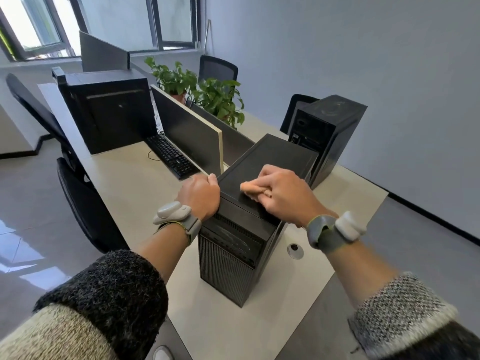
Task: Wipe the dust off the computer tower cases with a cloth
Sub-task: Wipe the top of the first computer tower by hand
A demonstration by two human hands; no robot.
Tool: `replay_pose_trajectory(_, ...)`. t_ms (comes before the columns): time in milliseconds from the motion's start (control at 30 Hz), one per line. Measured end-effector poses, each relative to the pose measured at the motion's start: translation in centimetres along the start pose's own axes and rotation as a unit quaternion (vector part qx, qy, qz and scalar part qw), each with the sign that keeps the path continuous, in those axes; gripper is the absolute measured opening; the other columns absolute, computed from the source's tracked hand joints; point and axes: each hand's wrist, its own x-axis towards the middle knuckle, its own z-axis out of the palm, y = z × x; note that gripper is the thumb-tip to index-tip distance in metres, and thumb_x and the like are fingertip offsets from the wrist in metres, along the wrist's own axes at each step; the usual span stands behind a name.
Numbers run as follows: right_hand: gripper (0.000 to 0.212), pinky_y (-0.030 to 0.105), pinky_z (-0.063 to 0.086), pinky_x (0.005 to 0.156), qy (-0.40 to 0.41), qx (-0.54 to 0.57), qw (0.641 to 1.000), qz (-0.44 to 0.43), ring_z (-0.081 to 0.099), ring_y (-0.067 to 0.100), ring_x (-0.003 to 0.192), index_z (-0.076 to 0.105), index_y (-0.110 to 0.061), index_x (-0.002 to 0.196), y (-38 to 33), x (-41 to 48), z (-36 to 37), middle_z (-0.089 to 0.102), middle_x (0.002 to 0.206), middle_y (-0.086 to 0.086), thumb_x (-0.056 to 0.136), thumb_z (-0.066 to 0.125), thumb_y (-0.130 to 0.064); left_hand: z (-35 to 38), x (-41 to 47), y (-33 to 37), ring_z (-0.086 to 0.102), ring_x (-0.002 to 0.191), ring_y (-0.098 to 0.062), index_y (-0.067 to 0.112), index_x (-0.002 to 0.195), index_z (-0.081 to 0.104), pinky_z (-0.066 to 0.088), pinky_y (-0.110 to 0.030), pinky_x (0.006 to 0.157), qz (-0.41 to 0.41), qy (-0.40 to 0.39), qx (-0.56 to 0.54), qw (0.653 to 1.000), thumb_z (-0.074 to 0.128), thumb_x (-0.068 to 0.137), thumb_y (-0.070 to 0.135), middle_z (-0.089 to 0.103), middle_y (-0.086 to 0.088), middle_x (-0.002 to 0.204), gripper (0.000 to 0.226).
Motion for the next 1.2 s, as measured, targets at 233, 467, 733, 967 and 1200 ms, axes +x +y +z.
replay_pose_trajectory(233,0.025,0.037,0.044,0.07,0.096,-0.133,0.968,0.189,0.064,0.033,0.093,0.076,-0.029,0.096,3.1,4.8,-0.5,0.051,0.099,-0.002,0.104,0.054,-0.039,-0.7,-0.7,0.4,0.061,0.09,-0.035,0.016,0.093,0.066,0.053,-0.049,0.09,-0.012,-0.025,-0.028,0.999,0.016,0.094,0.051,0.067,-0.014,0.1,0.06)
replay_pose_trajectory(467,0.017,0.028,0.053,0.081,-0.079,0.051,0.995,-0.016,0.064,0.007,0.089,0.084,-0.038,0.108,0.4,2.2,-1.6,0.065,0.097,-0.012,0.097,0.072,-0.03,-0.6,-0.7,0.4,0.06,0.094,-0.034,0.016,0.094,0.064,0.051,-0.048,0.09,-0.01,-0.032,-0.046,0.998,0.022,0.101,0.043,0.067,-0.012,0.102,0.05)
replay_pose_trajectory(733,0.023,0.041,0.053,0.078,0.023,-0.106,0.985,0.136,0.063,0.028,0.091,0.08,-0.033,0.102,1.2,6.4,0.4,0.06,0.103,-0.001,0.102,0.058,-0.04,-0.3,-0.2,-0.3,0.059,0.095,-0.033,0.015,0.096,0.065,0.048,-0.044,0.088,-0.007,-0.039,-0.038,0.998,0.023,0.106,0.043,0.066,-0.012,0.106,0.051)
replay_pose_trajectory(967,0.013,0.027,0.05,0.077,-0.046,-0.037,0.997,0.048,0.066,0.014,0.093,0.083,-0.039,0.102,1.4,6.9,-1.2,0.068,0.095,-0.011,0.096,0.073,-0.032,-1.1,-0.9,0.3,0.053,0.096,-0.028,0.015,0.119,0.068,0.045,-0.039,0.091,-0.012,-0.052,-0.03,0.998,0.025,0.109,0.04,0.066,-0.013,0.119,0.051)
replay_pose_trajectory(1200,0.018,0.041,0.049,0.076,-0.029,-0.12,0.99,0.073,0.059,0.023,0.092,0.074,-0.031,0.099,-1.2,7.7,1.1,0.056,0.104,-0.004,0.103,0.058,-0.039,-0.8,-0.3,-0.5,0.061,0.106,-0.036,0.016,0.109,0.069,0.049,-0.047,0.098,-0.012,-0.081,-0.036,0.996,0.023,0.105,0.05,0.068,-0.012,0.114,0.057)
